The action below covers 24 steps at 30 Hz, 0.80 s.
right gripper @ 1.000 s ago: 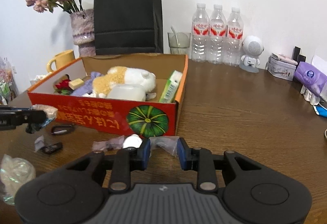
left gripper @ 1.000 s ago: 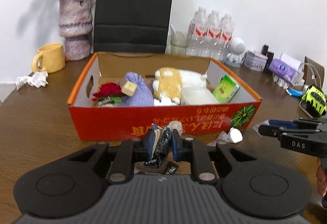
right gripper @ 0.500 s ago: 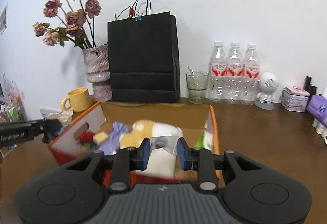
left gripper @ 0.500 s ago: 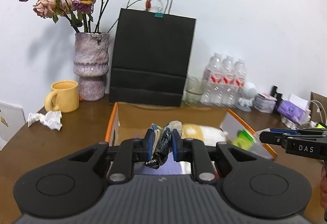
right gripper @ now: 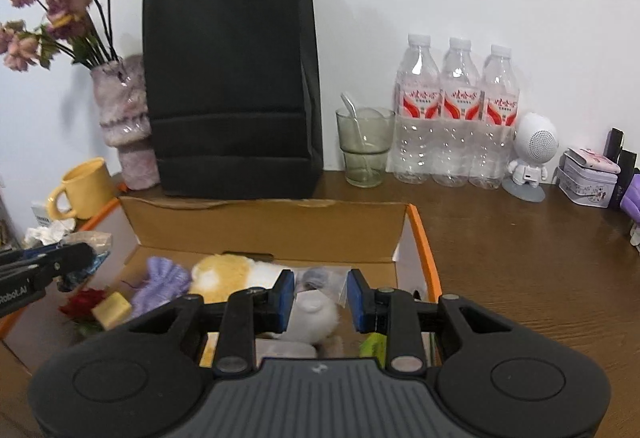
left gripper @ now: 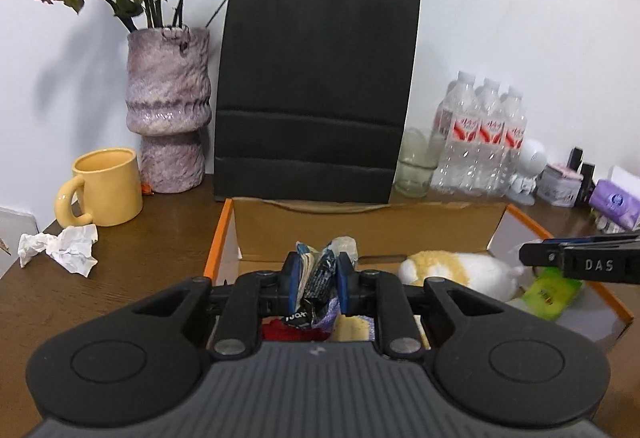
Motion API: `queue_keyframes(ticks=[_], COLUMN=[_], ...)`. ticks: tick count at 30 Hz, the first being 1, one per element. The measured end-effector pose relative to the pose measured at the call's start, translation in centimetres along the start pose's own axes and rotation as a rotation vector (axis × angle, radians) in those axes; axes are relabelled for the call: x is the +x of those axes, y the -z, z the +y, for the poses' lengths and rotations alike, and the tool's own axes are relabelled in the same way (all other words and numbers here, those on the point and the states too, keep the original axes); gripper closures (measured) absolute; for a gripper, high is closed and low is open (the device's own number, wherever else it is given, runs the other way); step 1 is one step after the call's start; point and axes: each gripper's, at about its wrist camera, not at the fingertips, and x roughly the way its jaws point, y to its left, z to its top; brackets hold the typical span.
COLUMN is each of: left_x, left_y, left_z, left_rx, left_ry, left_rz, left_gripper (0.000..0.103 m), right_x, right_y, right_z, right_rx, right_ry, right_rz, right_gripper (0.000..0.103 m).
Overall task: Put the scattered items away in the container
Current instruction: 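Drop the dark snack into the box with the left gripper while the right drops a white wrapper, then grasp the crumpled clear plastic bag on the table with the right gripper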
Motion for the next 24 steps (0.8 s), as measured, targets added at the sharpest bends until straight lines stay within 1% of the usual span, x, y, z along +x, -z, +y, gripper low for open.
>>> queue_keyframes(ticks=[1,2,3,4,5,6,7,9,11,14,17,24], left_x=[0.2,0.2,0.3,0.3,0.2,0.1,-0.1,-0.5,-0.7,-0.8,-0.9,-0.7], left_y=[0.0,0.1,0.1,0.2,0.1,0.1,0.1,0.0,0.0,-0.1,-0.1,-0.1], left_z=[-0.1,-0.1,-0.2,-0.3,-0.5,-0.7,-0.9,-1.3,-1.7,-1.9,-2.0,-1.7], left_rx=[0.004,0.009,0.014,0.016,0.022,0.032,0.042,0.058,0.066,0.06,0.065,0.042], left_ry=[-0.005,-0.011,-0.017,-0.02,-0.022,-0.024,-0.028,-0.02,-0.004,0.01,0.005,0.024], left_rz=[0.004,0.007,0.012,0.015,0.014,0.011,0.003,-0.014,-0.007,0.004,-0.002,0.003], left_gripper=[0.077,0.062,0.053,0.037,0.021,0.014,0.0,0.0,0.0,0.0,0.0,0.0], right_x=[0.2,0.3,0.5,0.7,0.7,0.8,0.7,0.5,0.3,0.2,0.0,0.0], right_y=[0.1,0.0,0.0,0.0,0.0,0.0,0.0,0.0,0.0,0.1,0.0,0.0], right_z=[-0.1,-0.1,-0.2,-0.2,-0.2,-0.2,-0.2,0.1,0.6,1.3,1.6,1.7], right_rx=[0.003,0.005,0.009,0.014,0.02,0.026,0.029,0.014,-0.005,-0.034,-0.051,-0.056], right_ry=[-0.001,-0.003,-0.004,-0.01,-0.015,-0.02,-0.022,-0.023,-0.021,-0.02,-0.019,-0.017], right_rz=[0.006,0.014,0.027,0.038,0.046,0.05,0.047,0.046,0.053,0.057,0.057,0.056], right_gripper=[0.073,0.07,0.061,0.053,0.035,0.018,0.013,0.004,0.0,0.0,0.0,0.0])
